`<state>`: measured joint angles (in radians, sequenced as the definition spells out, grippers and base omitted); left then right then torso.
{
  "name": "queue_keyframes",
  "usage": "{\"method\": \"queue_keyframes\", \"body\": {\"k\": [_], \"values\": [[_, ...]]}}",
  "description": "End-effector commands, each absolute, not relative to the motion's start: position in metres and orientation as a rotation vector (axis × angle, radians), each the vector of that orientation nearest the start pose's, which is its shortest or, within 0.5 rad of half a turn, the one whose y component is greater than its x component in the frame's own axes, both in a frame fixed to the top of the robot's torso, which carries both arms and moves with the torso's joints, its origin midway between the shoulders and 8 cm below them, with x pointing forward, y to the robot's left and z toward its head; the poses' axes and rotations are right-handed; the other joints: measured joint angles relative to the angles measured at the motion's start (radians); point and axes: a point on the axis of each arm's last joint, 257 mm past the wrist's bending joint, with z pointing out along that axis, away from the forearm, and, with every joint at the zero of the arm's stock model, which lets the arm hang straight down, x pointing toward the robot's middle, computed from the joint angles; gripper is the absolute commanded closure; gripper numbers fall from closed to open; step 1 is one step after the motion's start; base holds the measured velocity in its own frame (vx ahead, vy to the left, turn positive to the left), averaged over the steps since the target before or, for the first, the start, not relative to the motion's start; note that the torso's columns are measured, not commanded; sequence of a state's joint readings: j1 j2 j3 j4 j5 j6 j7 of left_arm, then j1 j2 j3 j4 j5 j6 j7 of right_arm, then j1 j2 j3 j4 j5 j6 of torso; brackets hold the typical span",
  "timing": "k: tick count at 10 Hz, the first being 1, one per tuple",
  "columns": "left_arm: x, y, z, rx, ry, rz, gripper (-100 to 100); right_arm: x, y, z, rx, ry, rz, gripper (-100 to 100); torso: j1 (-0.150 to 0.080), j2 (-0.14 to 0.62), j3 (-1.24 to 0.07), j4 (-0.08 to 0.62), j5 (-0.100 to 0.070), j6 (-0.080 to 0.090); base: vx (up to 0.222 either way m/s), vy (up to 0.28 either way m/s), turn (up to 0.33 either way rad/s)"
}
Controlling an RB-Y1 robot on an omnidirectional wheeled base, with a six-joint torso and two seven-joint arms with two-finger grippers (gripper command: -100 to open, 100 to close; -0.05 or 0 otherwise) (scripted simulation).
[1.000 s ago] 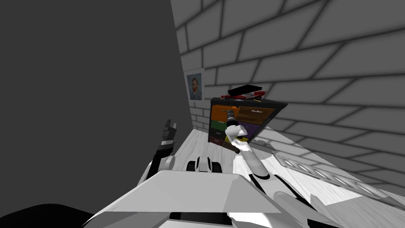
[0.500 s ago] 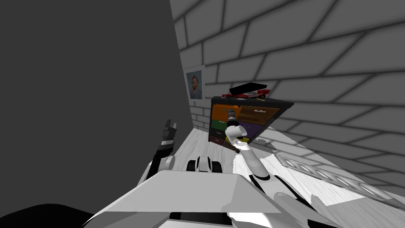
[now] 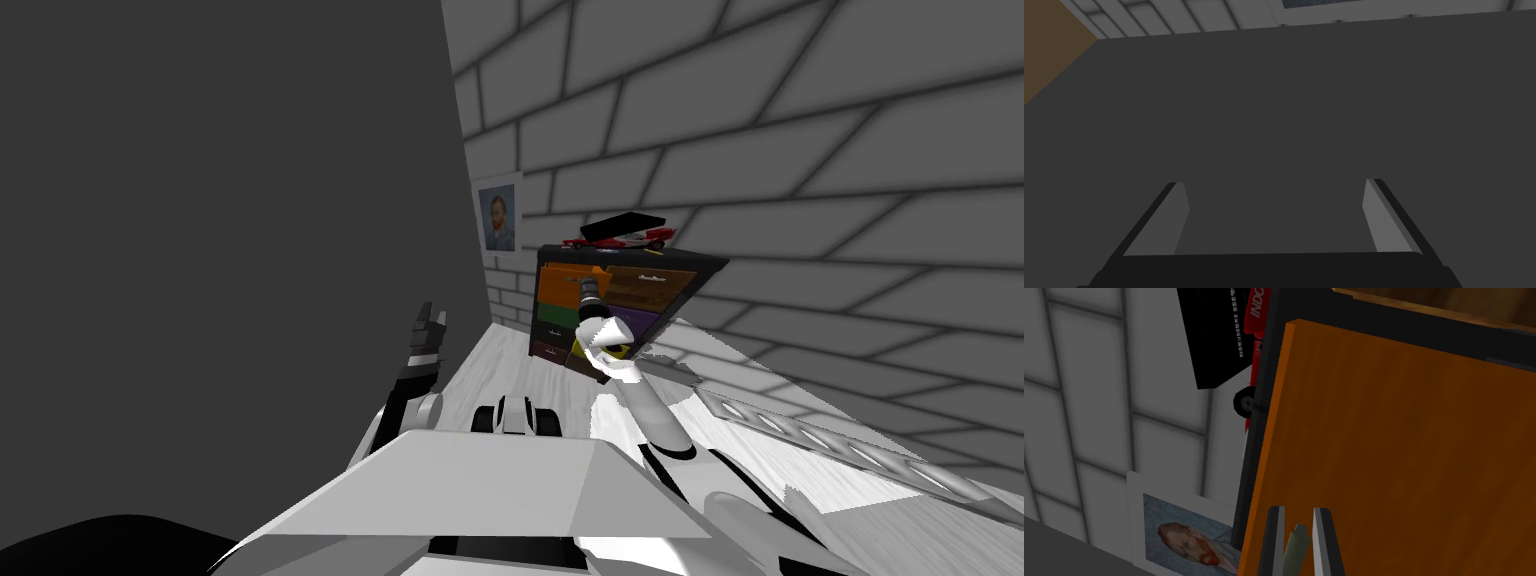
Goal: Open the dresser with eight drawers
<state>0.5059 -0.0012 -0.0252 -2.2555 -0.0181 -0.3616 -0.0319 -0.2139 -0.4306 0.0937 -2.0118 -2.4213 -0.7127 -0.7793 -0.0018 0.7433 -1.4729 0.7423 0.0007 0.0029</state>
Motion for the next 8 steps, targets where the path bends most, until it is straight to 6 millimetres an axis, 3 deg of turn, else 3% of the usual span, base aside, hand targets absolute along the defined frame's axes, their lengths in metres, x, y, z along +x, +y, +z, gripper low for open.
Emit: {"method": "queue_keyframes", "body": {"k": [1,8], "values": [[0.371,0.275,-0.017,-0.773,0.747,-1.243,0,0.548,-0.34,0.012,-1.045,1.189,-1.681,-100,0.0,-0.002,-0.001,0.0,0.0,0.0,-0.018,0.037,-0.006],[0.371,0.275,-0.017,-0.773,0.747,-1.243,0,0.541,-0.372,0.044,-1.045,1.186,-1.677,-100,0.002,-0.004,-0.003,-0.004,-0.001,-0.003,0.019,0.052,-0.008]]}}
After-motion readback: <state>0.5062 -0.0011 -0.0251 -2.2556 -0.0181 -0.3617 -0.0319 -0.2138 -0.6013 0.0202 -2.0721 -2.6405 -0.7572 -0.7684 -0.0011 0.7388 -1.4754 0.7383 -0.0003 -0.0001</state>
